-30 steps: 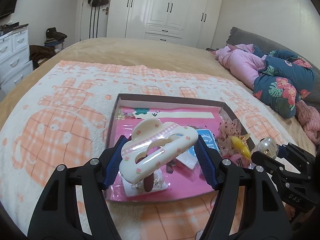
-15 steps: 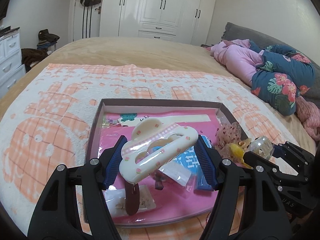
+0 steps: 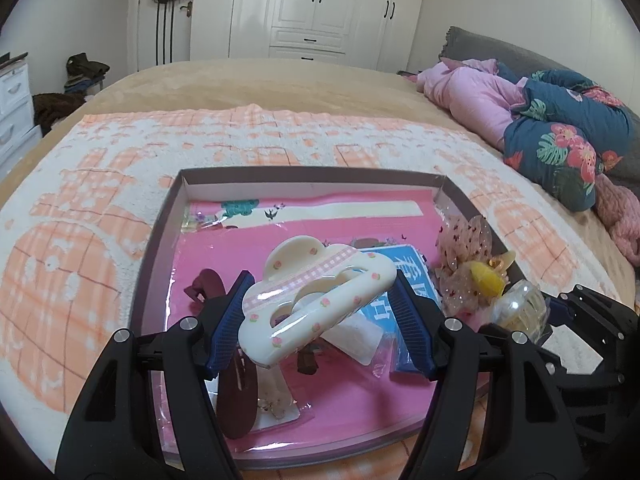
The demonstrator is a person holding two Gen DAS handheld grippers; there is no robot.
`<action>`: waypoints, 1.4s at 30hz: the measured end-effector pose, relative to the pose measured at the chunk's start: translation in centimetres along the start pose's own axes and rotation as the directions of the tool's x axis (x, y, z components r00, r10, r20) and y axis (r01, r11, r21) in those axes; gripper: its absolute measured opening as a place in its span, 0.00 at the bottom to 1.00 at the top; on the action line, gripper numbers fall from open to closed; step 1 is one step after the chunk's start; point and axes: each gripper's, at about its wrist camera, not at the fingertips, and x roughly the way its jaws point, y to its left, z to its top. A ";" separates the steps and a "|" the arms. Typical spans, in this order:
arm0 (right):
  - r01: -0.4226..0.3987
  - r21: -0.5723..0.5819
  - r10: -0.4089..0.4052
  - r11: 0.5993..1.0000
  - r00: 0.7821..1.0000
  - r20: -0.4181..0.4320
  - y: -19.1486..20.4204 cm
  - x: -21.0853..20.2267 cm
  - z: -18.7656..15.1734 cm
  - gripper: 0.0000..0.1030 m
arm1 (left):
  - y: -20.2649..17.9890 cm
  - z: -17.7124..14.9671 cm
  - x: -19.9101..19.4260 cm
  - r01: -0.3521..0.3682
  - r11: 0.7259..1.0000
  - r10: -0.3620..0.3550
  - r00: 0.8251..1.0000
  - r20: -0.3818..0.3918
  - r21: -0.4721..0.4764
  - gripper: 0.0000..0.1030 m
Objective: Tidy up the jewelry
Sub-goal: 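Lower the claw clip into the box with the left tool while the right tool places the pearl ties, then open both tools and withdraw them from the box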
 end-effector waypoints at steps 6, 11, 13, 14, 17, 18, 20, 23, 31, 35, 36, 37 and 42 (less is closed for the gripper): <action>-0.007 -0.009 0.007 1.000 1.000 -0.022 0.5 0.4 -0.7 0.42 | -0.2 -0.4 0.7 -0.001 1.000 0.001 1.000 -0.020 0.012 0.58; -0.013 -0.018 0.012 1.000 0.999 -0.037 0.7 0.7 -1.0 0.42 | -0.2 -0.6 1.0 -0.006 1.000 0.006 1.000 -0.028 0.018 0.58; -0.015 -0.022 0.014 1.000 0.999 -0.047 0.9 0.8 -1.2 0.42 | -0.2 -0.6 1.0 -0.006 1.000 0.006 1.000 -0.030 0.020 0.58; -0.013 -0.023 0.012 1.000 0.999 -0.049 0.9 0.8 -1.3 0.43 | -0.2 -0.6 1.0 -0.006 1.000 0.007 1.000 -0.030 0.021 0.58; -0.017 -0.019 0.016 1.000 0.998 -0.059 0.9 0.9 -1.5 0.43 | -0.3 -0.6 1.0 -0.006 1.000 0.007 1.000 -0.030 0.023 0.58; -0.016 -0.016 0.015 1.000 0.998 -0.062 0.9 0.9 -1.5 0.44 | -0.4 -0.6 0.9 -0.006 1.000 0.007 1.000 -0.031 0.025 0.58; -0.017 -0.009 0.016 1.000 0.998 -0.066 0.8 0.9 -1.6 0.46 | -0.4 -0.7 0.9 -0.002 1.000 0.003 0.999 -0.032 0.027 0.58; -0.017 0.005 0.017 1.000 0.998 -0.062 0.5 0.5 -1.6 0.52 | -0.5 -0.8 0.9 0.004 1.000 -0.003 0.999 -0.039 0.022 0.58; 0.010 0.020 -0.010 1.000 1.000 -0.016 0.2 -2.4 -2.1 0.59 | -0.4 -1.1 -0.3 0.002 1.000 -0.003 1.000 -0.028 -0.004 0.65; 0.027 0.026 -0.028 0.999 0.999 0.024 -0.1 -4.2 -2.3 0.65 | -0.6 -1.5 -1.6 -0.006 1.000 0.006 1.000 -0.013 -0.004 0.67; 0.032 0.027 -0.033 0.999 0.999 0.034 -0.2 -4.6 -2.3 0.66 | -0.6 -1.7 -2.1 -0.008 1.000 0.008 1.000 -0.010 -0.003 0.68; 0.036 0.028 -0.037 0.999 0.998 0.041 -0.2 -4.9 -2.4 0.68 | -0.6 -1.9 -2.5 -0.009 1.000 0.009 1.000 -0.006 -0.003 0.69; 0.054 0.045 -0.057 0.998 0.995 0.076 -0.5 -6.4 -2.7 0.75 | -0.7 -2.6 -4.8 -0.025 1.000 0.025 0.999 0.022 -0.004 0.77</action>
